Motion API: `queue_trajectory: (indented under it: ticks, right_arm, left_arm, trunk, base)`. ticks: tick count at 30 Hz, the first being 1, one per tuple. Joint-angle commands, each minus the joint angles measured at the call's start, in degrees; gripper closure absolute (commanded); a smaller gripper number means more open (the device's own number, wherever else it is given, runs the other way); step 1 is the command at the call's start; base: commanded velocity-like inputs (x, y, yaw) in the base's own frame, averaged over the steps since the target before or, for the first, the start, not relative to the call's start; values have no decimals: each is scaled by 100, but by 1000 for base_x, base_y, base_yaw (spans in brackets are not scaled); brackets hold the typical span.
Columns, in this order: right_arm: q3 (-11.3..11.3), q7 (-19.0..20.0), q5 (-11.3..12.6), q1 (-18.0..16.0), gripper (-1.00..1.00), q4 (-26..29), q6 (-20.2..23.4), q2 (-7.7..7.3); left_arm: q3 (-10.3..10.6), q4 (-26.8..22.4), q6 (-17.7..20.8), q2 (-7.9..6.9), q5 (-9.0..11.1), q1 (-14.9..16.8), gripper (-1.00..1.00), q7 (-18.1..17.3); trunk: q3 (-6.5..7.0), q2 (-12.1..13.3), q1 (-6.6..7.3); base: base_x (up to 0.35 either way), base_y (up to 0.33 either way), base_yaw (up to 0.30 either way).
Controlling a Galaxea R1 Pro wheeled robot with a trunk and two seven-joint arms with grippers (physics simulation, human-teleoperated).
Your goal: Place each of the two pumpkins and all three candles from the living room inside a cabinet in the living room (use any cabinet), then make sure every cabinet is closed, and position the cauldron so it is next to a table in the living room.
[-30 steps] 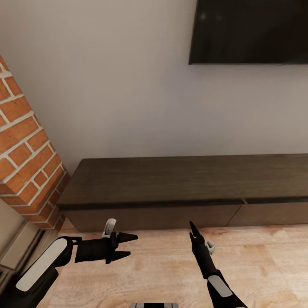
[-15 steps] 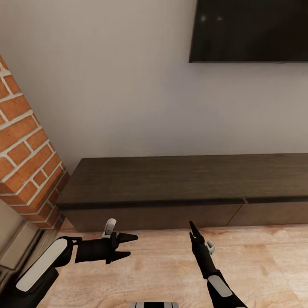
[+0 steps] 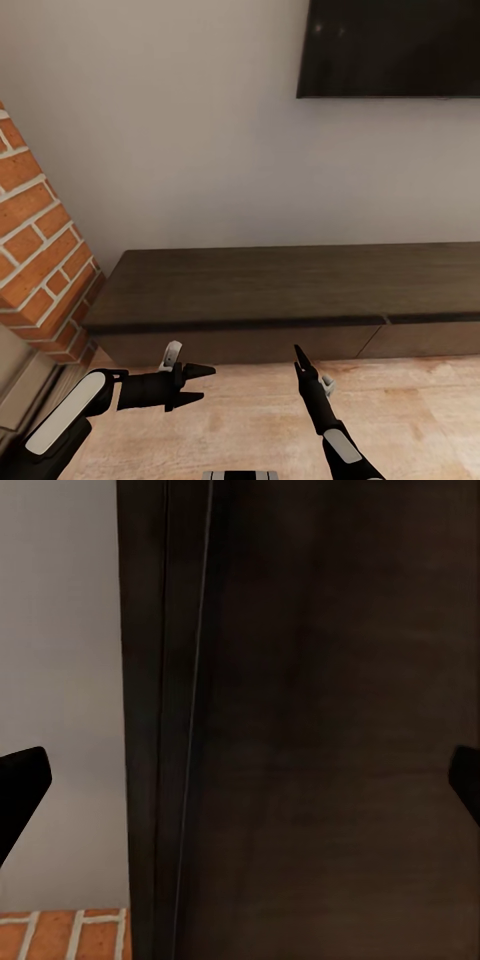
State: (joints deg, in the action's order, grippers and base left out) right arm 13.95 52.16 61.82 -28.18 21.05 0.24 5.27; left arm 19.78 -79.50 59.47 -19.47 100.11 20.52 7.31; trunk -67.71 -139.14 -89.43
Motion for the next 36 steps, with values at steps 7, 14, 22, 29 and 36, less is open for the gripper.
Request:
queue_trajectory:
  ticks: [7,14,22,29,36]
  right_arm:
    - [-12,14,32,-3,-100,-5,3,1]
    - [-15,14,26,-3,-100,-5,3,2]
    - [-15,5,23,-3,-100,-5,3,9]
    - [-23,5,23,-3,-100,-5,9,7]
    - [-24,5,23,-3,-100,-5,11,9]
  left_arm:
    - [8,-4,-3,-4,54,2,-100,60]
    - [8,-4,-6,-4,49,2,-100,60]
    - [7,-4,-6,-4,52,2,-100,60]
    - [7,-4,-6,-4,51,1,-100,60]
    - [8,-4,-6,-4,52,4,-100,60]
  trunk:
    - [-4,-2,0]
    - [-4,-2,0]
    - [-4,-2,0]
    - [-4,-2,0]
    - [-4,-2,0]
  base:
    - [185,21,0]
    - [191,38,0]
    - [30,7,0]
    - [102,0,0]
    - [10,0,0]
